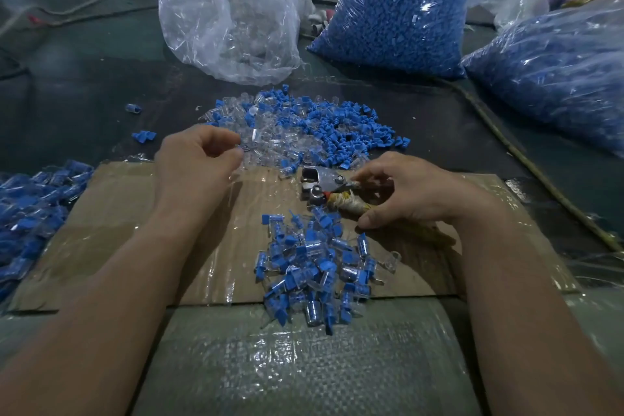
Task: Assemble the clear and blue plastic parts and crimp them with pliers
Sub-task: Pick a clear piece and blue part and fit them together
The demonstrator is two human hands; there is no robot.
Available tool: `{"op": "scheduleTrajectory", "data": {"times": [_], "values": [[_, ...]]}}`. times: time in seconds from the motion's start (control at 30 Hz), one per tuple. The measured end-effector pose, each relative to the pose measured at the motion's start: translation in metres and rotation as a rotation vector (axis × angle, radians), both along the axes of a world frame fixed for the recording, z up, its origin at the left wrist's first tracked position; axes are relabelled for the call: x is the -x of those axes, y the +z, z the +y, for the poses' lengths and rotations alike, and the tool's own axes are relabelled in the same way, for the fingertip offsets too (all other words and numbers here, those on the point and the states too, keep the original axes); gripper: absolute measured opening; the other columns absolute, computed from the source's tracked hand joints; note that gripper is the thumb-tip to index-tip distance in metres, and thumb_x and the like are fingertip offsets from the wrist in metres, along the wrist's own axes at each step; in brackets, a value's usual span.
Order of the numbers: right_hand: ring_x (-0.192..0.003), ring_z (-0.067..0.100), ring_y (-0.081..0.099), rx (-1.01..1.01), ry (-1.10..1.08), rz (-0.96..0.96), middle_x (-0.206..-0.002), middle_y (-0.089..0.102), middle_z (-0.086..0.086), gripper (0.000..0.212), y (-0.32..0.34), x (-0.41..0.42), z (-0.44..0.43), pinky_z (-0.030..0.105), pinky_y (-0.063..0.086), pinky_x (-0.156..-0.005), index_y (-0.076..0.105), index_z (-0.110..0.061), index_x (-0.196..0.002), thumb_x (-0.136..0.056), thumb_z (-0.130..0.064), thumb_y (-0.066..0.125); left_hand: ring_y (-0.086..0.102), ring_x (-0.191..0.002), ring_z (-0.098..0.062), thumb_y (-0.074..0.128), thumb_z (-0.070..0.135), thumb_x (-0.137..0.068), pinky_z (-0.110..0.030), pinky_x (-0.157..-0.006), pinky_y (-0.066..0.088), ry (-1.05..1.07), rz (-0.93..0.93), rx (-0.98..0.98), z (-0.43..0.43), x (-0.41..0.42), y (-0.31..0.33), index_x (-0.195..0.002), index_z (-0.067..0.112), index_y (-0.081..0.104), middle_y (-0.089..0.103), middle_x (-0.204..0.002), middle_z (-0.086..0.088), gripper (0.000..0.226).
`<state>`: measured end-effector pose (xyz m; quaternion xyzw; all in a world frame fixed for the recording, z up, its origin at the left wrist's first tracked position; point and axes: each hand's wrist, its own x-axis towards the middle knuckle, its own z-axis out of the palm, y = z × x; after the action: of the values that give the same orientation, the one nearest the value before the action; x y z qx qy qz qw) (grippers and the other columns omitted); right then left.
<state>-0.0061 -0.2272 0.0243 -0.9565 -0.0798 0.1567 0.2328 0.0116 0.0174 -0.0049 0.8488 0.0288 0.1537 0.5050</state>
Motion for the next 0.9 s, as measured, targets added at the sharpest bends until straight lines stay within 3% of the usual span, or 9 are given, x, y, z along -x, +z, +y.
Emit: {"op": "scheduleTrajectory", "data": {"times": [0.17, 0.23, 0.3, 0.4, 0.5, 0.6, 0.7, 0.8, 0.9], "values": [[-0.092, 0.001, 0.043, -0.030, 0.007, 0.026, -0.100, 0.043, -0.019, 0.056, 0.001, 0.001, -0.004, 0.019, 0.034, -0.071, 0.055, -0.036, -0.116, -0.065, -0.040, 0.078, 0.050, -0.113, -0.024, 0.067, 0.014, -0.081, -0.038, -0.099, 0.038, -0.053, 0.032, -0.392, -0.002, -0.006, -0.008, -0.124, 0.019, 0.058, 0.055, -0.124, -0.009, 0.044], [-0.093, 0.001, 0.046, -0.055, -0.004, 0.025, -0.099, 0.047, -0.019, 0.050, 0.002, 0.001, -0.003, 0.022, 0.036, -0.073, 0.057, -0.035, -0.111, -0.066, -0.049, 0.073, 0.043, -0.121, -0.027, 0.066, 0.021, -0.083, -0.041, -0.104, 0.032, -0.074, 0.066, -0.502, -0.002, -0.007, -0.008, -0.128, 0.019, 0.055, 0.053, -0.127, -0.011, 0.046], [-0.094, 0.001, 0.050, -0.109, -0.036, 0.010, -0.099, 0.053, -0.019, 0.046, 0.003, 0.001, -0.002, 0.024, 0.039, -0.076, 0.057, -0.037, -0.101, -0.062, -0.059, 0.068, 0.048, -0.115, -0.026, 0.065, 0.024, -0.084, -0.042, -0.102, 0.036, -0.066, 0.091, -0.500, -0.002, -0.007, -0.007, -0.127, 0.018, 0.056, 0.057, -0.122, -0.010, 0.044], [-0.093, 0.003, 0.053, -0.148, -0.097, -0.071, -0.097, 0.058, -0.016, 0.025, 0.002, 0.000, -0.001, 0.025, 0.042, -0.077, 0.057, -0.036, -0.091, -0.073, -0.049, 0.068, 0.054, -0.097, -0.018, 0.064, 0.023, -0.086, -0.036, -0.092, 0.042, -0.064, 0.098, -0.444, -0.003, -0.005, -0.006, -0.121, 0.015, 0.060, 0.063, -0.113, -0.007, 0.036], [-0.081, 0.000, 0.054, -0.170, -0.192, -0.186, -0.086, 0.059, -0.015, 0.010, 0.003, -0.002, -0.003, 0.018, 0.039, -0.064, 0.058, -0.033, -0.082, -0.080, -0.038, 0.067, 0.051, -0.085, -0.012, 0.064, 0.018, -0.086, -0.028, -0.083, 0.039, -0.044, 0.062, -0.405, -0.003, -0.004, -0.006, -0.115, 0.015, 0.064, 0.066, -0.106, -0.005, 0.029], [-0.070, -0.003, 0.052, -0.198, -0.326, -0.333, -0.076, 0.057, -0.017, 0.011, 0.001, -0.004, -0.005, 0.013, 0.034, -0.056, 0.057, -0.031, -0.076, -0.085, -0.029, 0.064, 0.053, -0.087, -0.013, 0.064, 0.013, -0.085, -0.029, -0.085, 0.039, -0.018, 0.026, -0.359, -0.004, -0.002, -0.005, -0.113, 0.014, 0.066, 0.067, -0.103, -0.004, 0.028], [-0.067, -0.003, 0.050, -0.184, -0.411, -0.446, -0.071, 0.054, -0.019, 0.011, -0.003, -0.008, -0.005, 0.013, 0.035, -0.056, 0.059, -0.029, -0.078, -0.087, -0.024, 0.062, 0.055, -0.083, -0.012, 0.066, 0.014, -0.084, -0.028, -0.083, 0.041, 0.003, -0.047, -0.265, -0.005, 0.000, -0.003, -0.109, 0.012, 0.067, 0.063, -0.088, 0.003, 0.025], [-0.067, -0.002, 0.050, -0.139, -0.438, -0.485, -0.072, 0.053, -0.019, 0.008, -0.009, -0.013, -0.003, 0.017, 0.037, -0.060, 0.059, -0.028, -0.083, -0.088, -0.022, 0.060, 0.054, -0.073, -0.007, 0.067, 0.019, -0.083, -0.030, -0.077, 0.044, -0.039, -0.057, -0.203, -0.006, 0.003, -0.001, -0.093, 0.018, 0.066, 0.057, -0.076, 0.012, 0.010], [-0.076, 0.003, 0.051, -0.092, -0.401, -0.448, -0.090, 0.061, -0.009, 0.012, -0.016, -0.018, 0.000, 0.021, 0.039, -0.073, 0.065, -0.023, -0.099, -0.089, -0.020, 0.059, 0.054, -0.072, -0.006, 0.066, 0.023, -0.084, -0.026, -0.070, 0.041, -0.060, -0.040, -0.163, -0.009, 0.006, 0.001, -0.080, 0.022, 0.059, 0.057, -0.074, 0.011, 0.008]]}}
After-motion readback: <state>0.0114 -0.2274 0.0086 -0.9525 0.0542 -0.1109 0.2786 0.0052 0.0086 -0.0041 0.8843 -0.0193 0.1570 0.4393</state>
